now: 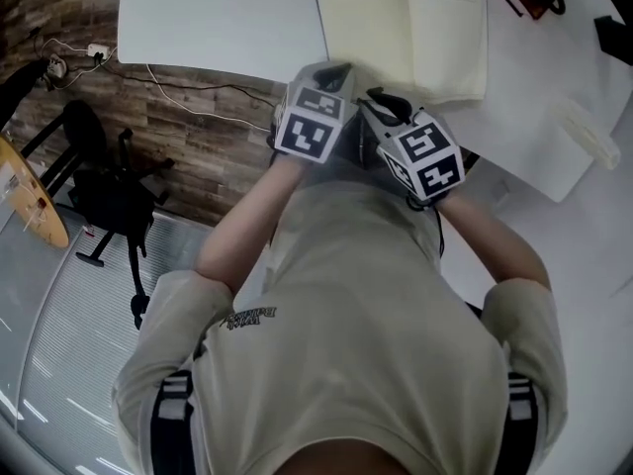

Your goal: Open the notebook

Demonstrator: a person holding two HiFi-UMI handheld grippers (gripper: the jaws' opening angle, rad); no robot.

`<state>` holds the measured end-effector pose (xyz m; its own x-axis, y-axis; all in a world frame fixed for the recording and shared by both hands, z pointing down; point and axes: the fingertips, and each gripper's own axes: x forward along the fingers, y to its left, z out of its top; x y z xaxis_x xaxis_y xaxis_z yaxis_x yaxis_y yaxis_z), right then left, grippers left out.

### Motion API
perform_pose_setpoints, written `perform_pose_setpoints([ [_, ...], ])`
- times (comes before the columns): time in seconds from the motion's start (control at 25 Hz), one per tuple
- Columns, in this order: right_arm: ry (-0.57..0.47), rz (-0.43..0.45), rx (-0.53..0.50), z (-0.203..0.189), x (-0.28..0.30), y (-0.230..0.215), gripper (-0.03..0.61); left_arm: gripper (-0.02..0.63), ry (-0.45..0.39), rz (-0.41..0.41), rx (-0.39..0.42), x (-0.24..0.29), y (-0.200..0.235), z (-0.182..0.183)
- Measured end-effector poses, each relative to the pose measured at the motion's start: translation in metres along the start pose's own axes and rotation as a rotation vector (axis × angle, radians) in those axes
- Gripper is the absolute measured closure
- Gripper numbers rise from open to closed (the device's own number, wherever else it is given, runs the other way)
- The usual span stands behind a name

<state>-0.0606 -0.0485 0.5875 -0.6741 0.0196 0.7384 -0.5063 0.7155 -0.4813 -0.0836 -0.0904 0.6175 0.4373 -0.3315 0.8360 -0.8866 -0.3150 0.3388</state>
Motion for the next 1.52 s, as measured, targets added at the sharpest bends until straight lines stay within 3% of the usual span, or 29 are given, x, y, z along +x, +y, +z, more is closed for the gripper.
perform_pose_setpoints([
  [0.12, -0.083, -0.124, 0.011, 0.009, -0.045, -0.038, 0.499, 0.614, 0.005, -0.001, 0.004, 0.000, 0.002, -0.001],
  [0.24, -0.159, -0.317, 0.002, 0.010, -0.088, -0.095, 0.499, 0.614, 0.001, -0.001, 0.010, 0.001, 0.002, -0.002],
  [0.36, -0.140, -0.459, 0.054, -0.013, -0.108, -0.148, 0.499, 0.614, -0.005, -0.005, 0.003, 0.001, 0.001, -0.002],
  [0.44, -0.115, -0.491, 0.123, -0.030, -0.109, -0.170, 0.499, 0.614, -0.007, -0.009, -0.002, 0.000, 0.001, -0.001],
  [0.56, -0.117, -0.473, 0.181, -0.038, -0.102, -0.179, 0.511, 0.614, -0.011, -0.014, -0.009, 0.000, 0.001, 0.000],
  [0.88, -0.138, -0.348, 0.099, -0.004, -0.067, -0.142, 0.511, 0.614, -0.027, -0.009, -0.025, 0.001, 0.001, -0.001],
  [1.12, -0.173, -0.177, -0.017, 0.043, -0.033, -0.080, 0.511, 0.614, -0.042, -0.008, -0.057, -0.003, 0.003, -0.003],
  [1.28, -0.158, -0.078, -0.069, 0.053, -0.012, -0.047, 0.511, 0.614, -0.047, -0.002, -0.085, -0.006, 0.008, -0.007],
  [1.52, -0.117, -0.032, -0.196, 0.048, 0.002, -0.009, 0.511, 0.614, -0.056, 0.027, -0.136, -0.017, 0.021, -0.019],
])
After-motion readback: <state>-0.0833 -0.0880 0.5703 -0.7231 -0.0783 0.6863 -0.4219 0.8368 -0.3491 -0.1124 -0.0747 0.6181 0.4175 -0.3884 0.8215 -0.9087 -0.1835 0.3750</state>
